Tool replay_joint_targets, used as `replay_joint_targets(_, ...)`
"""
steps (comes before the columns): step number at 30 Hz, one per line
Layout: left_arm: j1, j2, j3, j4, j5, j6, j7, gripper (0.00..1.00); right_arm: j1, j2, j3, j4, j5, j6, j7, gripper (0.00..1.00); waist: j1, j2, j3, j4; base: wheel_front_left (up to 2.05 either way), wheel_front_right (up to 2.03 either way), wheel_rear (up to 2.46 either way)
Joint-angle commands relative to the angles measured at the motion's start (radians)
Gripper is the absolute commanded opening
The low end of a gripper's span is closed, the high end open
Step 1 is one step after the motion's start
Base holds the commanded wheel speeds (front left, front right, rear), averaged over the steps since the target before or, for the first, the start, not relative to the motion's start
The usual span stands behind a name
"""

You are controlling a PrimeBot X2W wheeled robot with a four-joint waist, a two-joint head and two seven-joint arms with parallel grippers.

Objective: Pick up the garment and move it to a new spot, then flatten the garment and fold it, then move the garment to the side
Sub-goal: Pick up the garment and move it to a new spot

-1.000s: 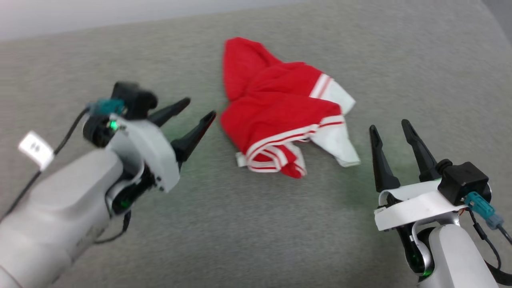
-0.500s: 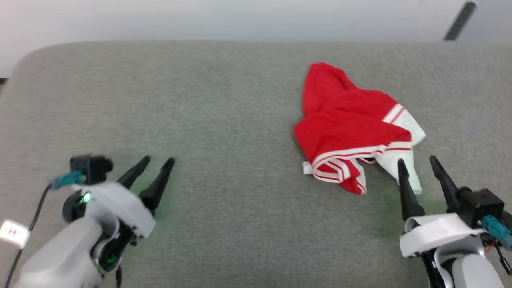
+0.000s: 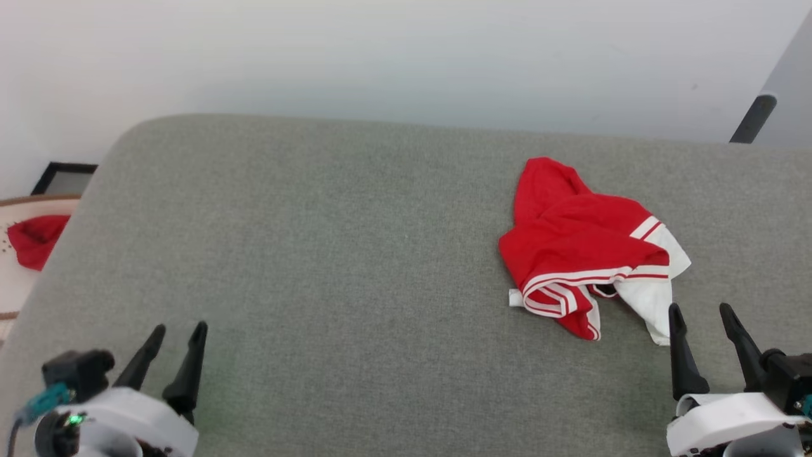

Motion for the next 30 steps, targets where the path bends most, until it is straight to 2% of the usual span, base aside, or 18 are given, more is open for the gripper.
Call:
replay_joint_targets(1,0.039,-0.014,0.042,-0.026,0.049,0.009,0.001,1.00,0.020,0.000,-0.007,-0.011,0.006,0.000,0.005,1.00,0.0000,0.0000,-0.023,-0.004,0.00,0.00,0.00)
replay_joint_targets(7,0.145,-0.073,0.212,-0.153,0.215,0.020,0.001,1.00,0.041,0.000,-0.014,-0.039,0.021,0.000,0.013,1.00,0.0000,0.0000,-0.044,-0.025,0.00,0.00,0.00)
replay_joint_targets(12,0.195,-0.118,0.285,-0.234,0.318,0.011,0.001,1.00,0.042,0.000,-0.021,-0.062,0.036,0.000,0.017,1.00,0.0000,0.0000,-0.053,-0.035,0.00,0.00,0.00)
replay_joint_targets(20,0.227,-0.172,0.334,-0.246,0.370,-0.002,0.001,1.00,0.043,0.000,-0.016,-0.044,0.051,0.000,0.010,1.00,0.0000,0.0000,-0.049,-0.041,0.00,0.00,0.00)
replay_joint_targets(30,0.223,-0.192,0.355,-0.243,0.382,-0.005,0.001,1.00,0.020,0.000,-0.014,-0.028,0.056,0.000,0.004,1.00,0.0000,0.0000,-0.042,-0.038,0.00,0.00,0.00)
